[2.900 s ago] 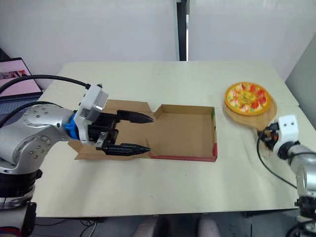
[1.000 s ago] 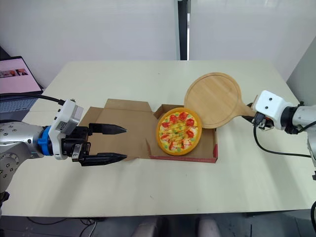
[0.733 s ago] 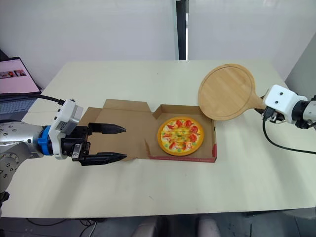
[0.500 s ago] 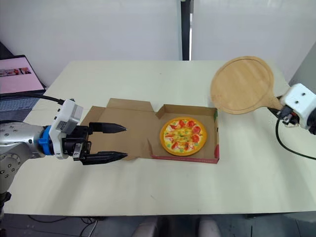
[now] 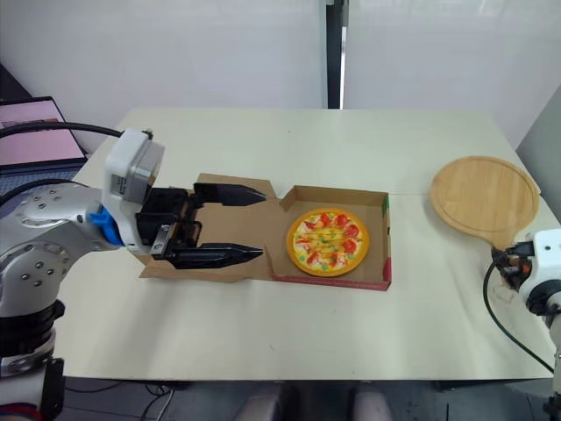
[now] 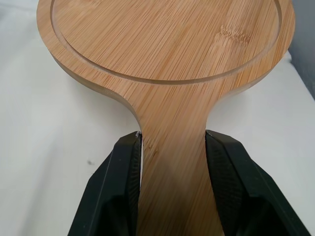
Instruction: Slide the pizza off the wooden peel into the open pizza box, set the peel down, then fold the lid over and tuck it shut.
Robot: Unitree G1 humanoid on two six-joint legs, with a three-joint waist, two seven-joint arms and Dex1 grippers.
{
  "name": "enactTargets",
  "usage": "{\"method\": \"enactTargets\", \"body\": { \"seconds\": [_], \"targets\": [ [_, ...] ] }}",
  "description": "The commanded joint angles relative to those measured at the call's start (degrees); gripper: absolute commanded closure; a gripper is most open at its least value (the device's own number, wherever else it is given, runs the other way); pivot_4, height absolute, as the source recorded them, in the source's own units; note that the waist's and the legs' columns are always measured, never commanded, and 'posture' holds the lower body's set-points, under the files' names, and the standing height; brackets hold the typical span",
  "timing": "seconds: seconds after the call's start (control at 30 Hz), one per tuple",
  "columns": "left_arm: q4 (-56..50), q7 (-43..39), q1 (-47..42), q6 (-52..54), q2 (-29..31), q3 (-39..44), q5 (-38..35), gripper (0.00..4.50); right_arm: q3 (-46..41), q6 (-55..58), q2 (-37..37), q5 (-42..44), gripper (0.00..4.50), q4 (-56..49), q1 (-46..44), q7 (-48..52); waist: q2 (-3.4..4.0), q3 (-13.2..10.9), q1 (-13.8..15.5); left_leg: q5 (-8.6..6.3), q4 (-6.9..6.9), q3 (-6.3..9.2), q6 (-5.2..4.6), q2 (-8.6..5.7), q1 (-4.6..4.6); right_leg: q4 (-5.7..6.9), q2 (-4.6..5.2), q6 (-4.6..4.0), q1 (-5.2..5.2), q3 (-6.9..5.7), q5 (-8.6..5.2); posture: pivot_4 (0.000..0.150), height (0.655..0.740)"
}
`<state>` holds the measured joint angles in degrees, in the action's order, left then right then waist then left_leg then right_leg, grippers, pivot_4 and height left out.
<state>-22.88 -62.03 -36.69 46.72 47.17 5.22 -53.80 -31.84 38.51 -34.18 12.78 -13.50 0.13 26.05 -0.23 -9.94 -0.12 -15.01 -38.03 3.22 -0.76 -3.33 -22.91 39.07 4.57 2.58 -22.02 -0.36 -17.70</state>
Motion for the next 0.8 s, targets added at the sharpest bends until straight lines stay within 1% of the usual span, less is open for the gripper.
{"method": "enactTargets", "body": {
  "seconds": [0.03,0.3,0.37,0.4,0.47,0.53,0.57,0.7,0.8],
  "targets": [
    [1.38,-0.37,-3.41,-0.45,-1.54,-1.99,0.74,0.00,-1.29,0.44,0.54,1.25,2.86,-3.63,-0.50,-2.25,0.00,0.00,-0.15,0.00,0.00,0.00,0.00,0.02,0.00,-0.01,-0.05,0.00,0.00,-0.01,0.00,0.150,0.7281],
    [3.03,-0.32,-6.88,-0.58,-4.64,-5.15,3.14,0.00,-0.72,6.12,0.55,3.42,2.86,-0.34,-1.98,-3.51,0.00,0.00,-0.24,0.00,0.02,-0.03,0.00,0.04,0.01,0.00,-0.27,0.00,-0.01,0.06,0.00,0.150,0.7281],
    [3.08,-0.36,-7.05,-0.56,-4.81,-5.27,3.43,0.00,-0.73,7.66,0.51,3.61,2.10,0.17,-2.33,-4.24,0.00,0.00,-0.23,0.00,0.02,-0.01,-0.01,0.04,0.01,0.00,-0.27,0.00,-0.01,0.07,0.00,0.150,0.7281],
    [3.00,-0.28,-7.07,-0.52,-4.89,-5.29,3.50,0.00,-0.68,7.97,0.41,3.64,1.82,0.34,-2.33,-4.32,0.00,0.00,-0.24,0.00,0.02,-0.02,-0.01,0.04,0.01,0.00,-0.27,0.00,-0.01,0.08,0.00,0.150,0.7281],
    [2.59,0.06,-6.99,-0.29,-5.00,-5.14,3.33,0.00,-0.93,8.88,0.10,3.91,1.11,-0.10,-1.74,-4.47,0.00,0.00,-0.19,0.00,0.01,-0.01,0.00,0.05,0.02,-0.01,-0.28,0.00,0.00,0.07,0.00,0.150,0.7281],
    [2.03,0.72,-6.61,-0.35,-5.03,-4.50,3.14,0.00,-1.82,9.20,-1.00,4.87,0.46,-1.48,0.05,-2.86,0.00,0.00,-0.17,0.00,0.01,0.00,-0.01,0.04,0.01,-0.01,-0.28,0.00,0.00,0.07,0.00,0.150,0.7281],
    [1.66,1.05,-6.24,-0.19,-4.71,-4.00,2.98,0.00,-2.69,9.37,-1.89,5.57,0.05,-2.14,1.00,-1.84,0.00,0.00,-0.10,-0.01,0.01,0.00,-0.01,0.04,0.01,-0.01,-0.28,0.00,0.00,0.07,0.00,0.150,0.7281],
    [-0.37,1.72,-2.92,0.44,-1.99,-1.68,2.88,0.00,-3.45,6.85,-7.17,6.85,0.02,-5.24,4.67,3.95,0.00,0.00,-0.05,-0.08,-0.01,-0.02,-0.13,0.03,0.01,-0.03,-0.28,0.00,0.02,0.11,0.00,0.150,0.7281],
    [-1.85,2.67,1.33,0.23,0.65,0.87,3.59,0.00,-1.46,3.02,-11.40,8.31,0.02,-7.79,5.56,10.02,0.00,0.00,-0.53,-0.14,0.01,-0.03,-0.23,0.13,0.07,-0.05,-0.28,0.00,0.03,0.17,0.00,0.150,0.7281]
  ]
}}
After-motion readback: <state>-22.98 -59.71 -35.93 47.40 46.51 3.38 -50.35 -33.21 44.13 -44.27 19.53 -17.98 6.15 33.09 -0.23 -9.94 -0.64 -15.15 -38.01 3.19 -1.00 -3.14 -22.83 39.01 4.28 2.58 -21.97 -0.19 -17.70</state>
